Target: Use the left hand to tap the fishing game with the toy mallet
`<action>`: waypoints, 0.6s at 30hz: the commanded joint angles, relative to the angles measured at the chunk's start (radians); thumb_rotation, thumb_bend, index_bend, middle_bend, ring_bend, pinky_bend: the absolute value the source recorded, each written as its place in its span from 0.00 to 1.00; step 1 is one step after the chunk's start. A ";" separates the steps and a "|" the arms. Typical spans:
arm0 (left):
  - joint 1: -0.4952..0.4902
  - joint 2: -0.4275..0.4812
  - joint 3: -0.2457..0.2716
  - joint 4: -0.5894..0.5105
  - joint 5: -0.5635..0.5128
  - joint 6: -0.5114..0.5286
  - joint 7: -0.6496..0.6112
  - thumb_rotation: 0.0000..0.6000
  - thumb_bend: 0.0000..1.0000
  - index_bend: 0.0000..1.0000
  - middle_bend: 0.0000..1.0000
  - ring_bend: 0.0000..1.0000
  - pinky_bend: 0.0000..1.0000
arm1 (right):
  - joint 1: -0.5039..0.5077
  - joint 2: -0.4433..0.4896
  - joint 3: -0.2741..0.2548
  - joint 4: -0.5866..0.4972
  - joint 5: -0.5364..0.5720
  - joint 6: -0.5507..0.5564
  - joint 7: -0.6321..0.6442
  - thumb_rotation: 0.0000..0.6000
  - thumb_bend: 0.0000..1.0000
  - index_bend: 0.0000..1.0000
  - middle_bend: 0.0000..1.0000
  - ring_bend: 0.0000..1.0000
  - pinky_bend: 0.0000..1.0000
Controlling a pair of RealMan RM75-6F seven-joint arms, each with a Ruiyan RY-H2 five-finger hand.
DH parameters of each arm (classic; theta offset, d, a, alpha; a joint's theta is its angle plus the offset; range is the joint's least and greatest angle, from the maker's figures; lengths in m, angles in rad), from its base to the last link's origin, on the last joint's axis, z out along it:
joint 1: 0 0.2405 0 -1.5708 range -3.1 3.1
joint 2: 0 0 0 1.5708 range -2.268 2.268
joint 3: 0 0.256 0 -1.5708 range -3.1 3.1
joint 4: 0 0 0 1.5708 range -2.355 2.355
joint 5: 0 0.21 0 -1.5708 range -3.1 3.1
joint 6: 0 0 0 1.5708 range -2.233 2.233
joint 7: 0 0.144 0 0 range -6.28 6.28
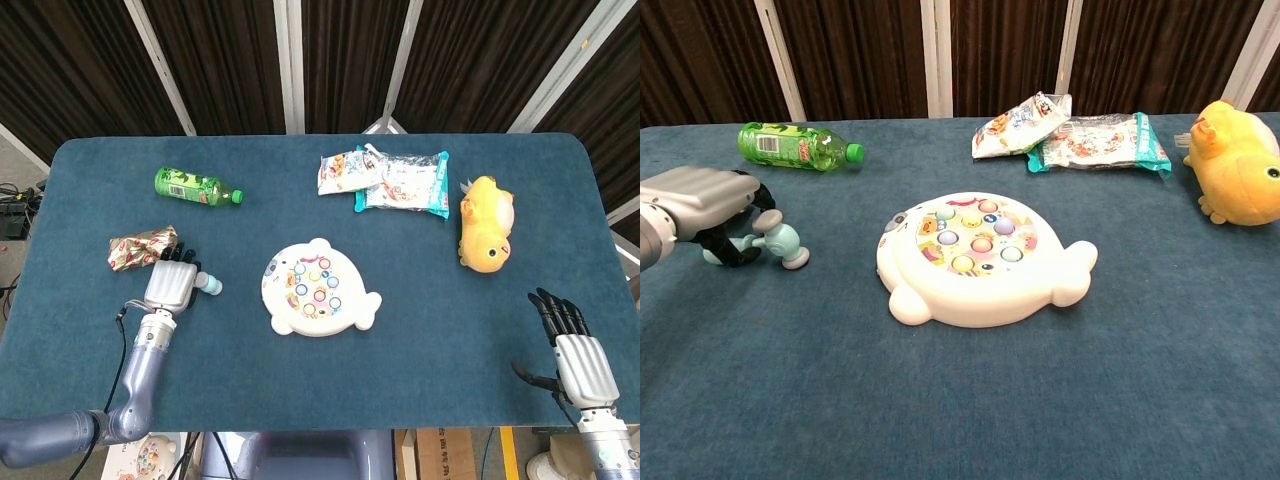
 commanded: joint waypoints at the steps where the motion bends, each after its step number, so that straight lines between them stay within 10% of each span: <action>1: 0.000 -0.001 0.001 0.001 0.001 0.000 -0.002 1.00 0.41 0.49 0.20 0.08 0.17 | 0.000 0.000 0.000 0.000 0.001 0.000 0.000 1.00 0.22 0.00 0.00 0.00 0.00; 10: 0.000 -0.004 0.005 0.009 0.014 0.004 -0.016 1.00 0.52 0.58 0.43 0.34 0.48 | 0.000 0.000 0.000 -0.001 0.001 0.000 0.000 1.00 0.23 0.00 0.00 0.00 0.00; 18: 0.004 -0.003 0.008 0.009 0.046 0.012 -0.041 1.00 0.56 0.61 0.50 0.41 0.55 | -0.001 0.001 0.000 -0.002 0.001 0.000 0.001 1.00 0.23 0.00 0.00 0.00 0.00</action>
